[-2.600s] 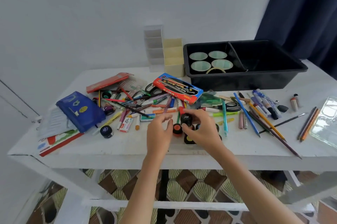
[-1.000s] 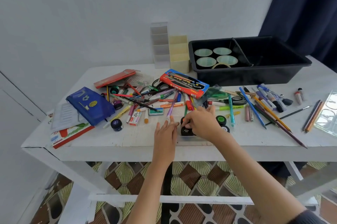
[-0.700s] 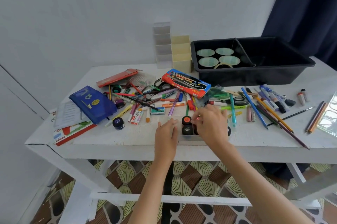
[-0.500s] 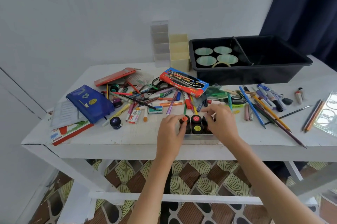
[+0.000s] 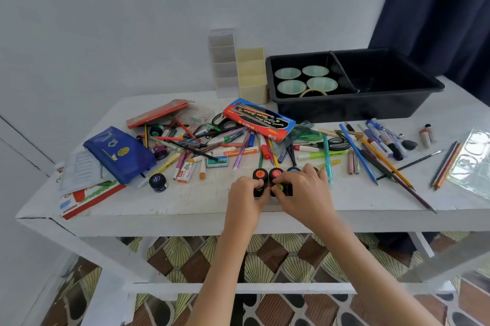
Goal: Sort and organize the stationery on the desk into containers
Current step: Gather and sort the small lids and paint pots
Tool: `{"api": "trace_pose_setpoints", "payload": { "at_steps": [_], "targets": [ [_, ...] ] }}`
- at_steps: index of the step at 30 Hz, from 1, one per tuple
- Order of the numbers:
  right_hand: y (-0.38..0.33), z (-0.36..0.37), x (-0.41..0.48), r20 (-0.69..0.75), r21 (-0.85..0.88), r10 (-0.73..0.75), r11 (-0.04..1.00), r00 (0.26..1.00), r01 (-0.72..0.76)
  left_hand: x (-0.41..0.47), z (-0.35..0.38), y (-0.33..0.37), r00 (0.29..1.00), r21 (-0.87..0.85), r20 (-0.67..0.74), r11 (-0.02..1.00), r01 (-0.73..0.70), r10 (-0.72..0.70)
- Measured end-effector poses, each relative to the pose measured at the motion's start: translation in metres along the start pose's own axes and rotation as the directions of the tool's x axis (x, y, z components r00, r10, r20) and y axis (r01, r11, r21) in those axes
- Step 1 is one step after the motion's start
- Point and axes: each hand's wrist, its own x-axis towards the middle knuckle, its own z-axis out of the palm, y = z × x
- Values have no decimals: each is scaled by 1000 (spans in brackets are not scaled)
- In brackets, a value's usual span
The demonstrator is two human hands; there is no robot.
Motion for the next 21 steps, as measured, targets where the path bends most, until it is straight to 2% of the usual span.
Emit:
{"api": "trace_pose_setpoints", "payload": {
  "at_steps": [3, 6, 8, 9, 12, 13, 17, 21],
  "targets": [
    [1, -6, 4, 78, -10, -12, 1000, 997, 13, 7, -1, 2, 993, 66, 118, 998, 10, -18],
    [2, -10, 8, 146, -23, -16, 1000, 989, 20, 18, 1, 1, 960, -31, 210, 980, 196, -185],
    [2, -12, 11, 174, -5, -9, 1000, 985, 10, 23, -2, 1, 939, -29, 233, 963, 268, -254],
    [1, -12, 13, 177, 11, 1, 1000, 984, -3, 23, -4, 0, 938, -12, 248, 968, 252, -241],
    [-5, -13, 17, 173, 2, 12, 1000, 985, -12, 13, -9, -1, 974, 26, 224, 999, 27, -32],
    [-7, -13, 19, 188, -18, 6, 1000, 982, -3, 12, -10, -3, 978, 1, 209, 1000, 5, -5],
    [-11, -15, 20, 239, -55, 13, 999, 971, 0, 9, -13, -7, 990, -101, 133, 993, 56, -42],
    [-8, -19, 17, 238, -9, 27, 1000, 971, -26, 9, -14, -7, 990, -135, 132, 988, 77, -60]
  ]
}}
